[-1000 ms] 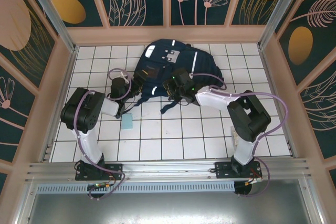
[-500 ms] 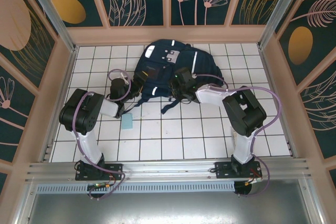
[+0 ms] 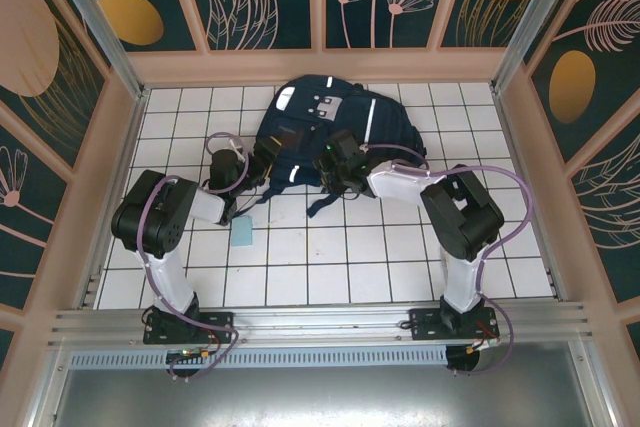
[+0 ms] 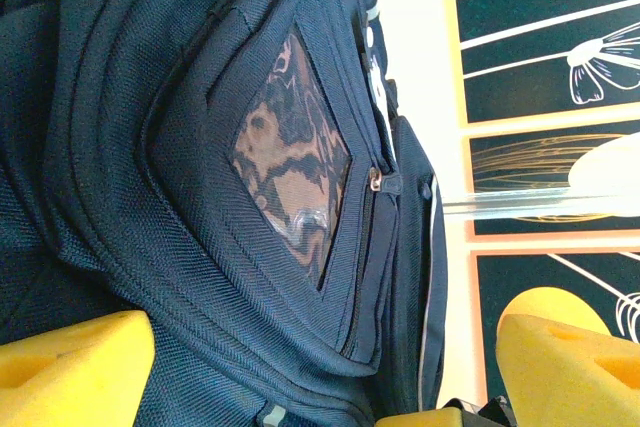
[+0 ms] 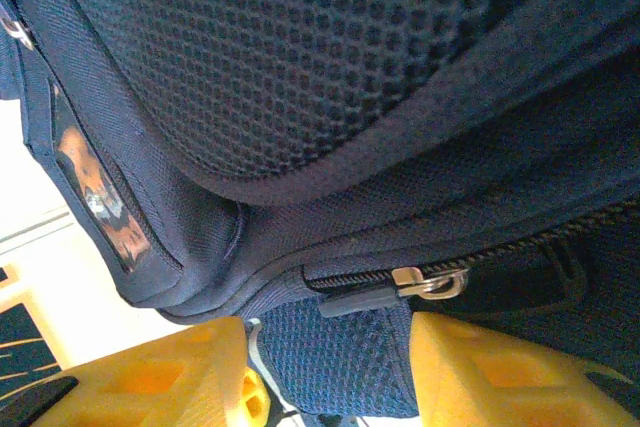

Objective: Pack books, pencil case, and school supplies into a backpack

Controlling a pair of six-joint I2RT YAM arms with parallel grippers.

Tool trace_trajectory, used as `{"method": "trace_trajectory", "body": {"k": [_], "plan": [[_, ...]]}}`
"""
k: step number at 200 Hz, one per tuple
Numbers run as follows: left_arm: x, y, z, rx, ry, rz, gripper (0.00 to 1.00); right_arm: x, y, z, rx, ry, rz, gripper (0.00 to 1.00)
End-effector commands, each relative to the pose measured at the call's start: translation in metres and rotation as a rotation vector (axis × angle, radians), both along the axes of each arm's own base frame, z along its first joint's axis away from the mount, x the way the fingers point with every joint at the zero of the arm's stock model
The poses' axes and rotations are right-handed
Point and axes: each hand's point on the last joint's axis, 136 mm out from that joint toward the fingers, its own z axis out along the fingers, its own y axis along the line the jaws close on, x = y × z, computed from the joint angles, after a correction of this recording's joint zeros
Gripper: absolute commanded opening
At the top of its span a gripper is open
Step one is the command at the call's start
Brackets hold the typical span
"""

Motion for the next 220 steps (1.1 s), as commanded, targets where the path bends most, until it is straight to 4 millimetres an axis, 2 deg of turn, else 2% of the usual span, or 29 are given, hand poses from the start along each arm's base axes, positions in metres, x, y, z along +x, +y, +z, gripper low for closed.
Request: {"method": "trace_trajectory", "body": {"k": [1,37,60,79,106,124,168,197,220], "plan": [[-0.013,-0.003,-0.013,0.001,0.070,-0.023,0.89,-0.010,-0.022,-0.042,-0.085,0.115,-0.049,0.48],[-0.016,-0.001,-0.011,0.009,0.069,-0.018,0.89,0.006,-0.042,-0.052,-0.119,0.115,-0.099,0.48],[-0.017,0.000,-0.012,0.018,0.072,-0.014,0.89,0.005,-0.052,-0.064,-0.131,0.154,-0.152,0.50],[-0.019,0.001,-0.014,0.021,0.078,-0.012,0.89,0.009,-0.052,-0.069,-0.098,0.154,-0.176,0.41],[-0.017,0.003,-0.016,0.034,0.085,0.002,0.89,0.014,-0.043,-0.060,-0.088,0.118,-0.134,0.17],[-0.011,0.005,-0.020,0.054,0.091,0.014,0.89,0.014,-0.041,-0.049,-0.088,0.083,-0.103,0.09],[0.014,0.014,-0.032,0.075,0.106,0.057,0.89,-0.003,-0.043,-0.024,-0.165,0.005,0.044,0.05],[0.032,0.026,-0.036,0.089,0.115,0.094,0.89,-0.019,-0.056,-0.026,-0.261,-0.005,0.169,0.04],[0.041,0.034,-0.035,0.121,0.111,0.116,0.89,-0.024,-0.064,-0.024,-0.291,-0.031,0.276,0.05]]}}
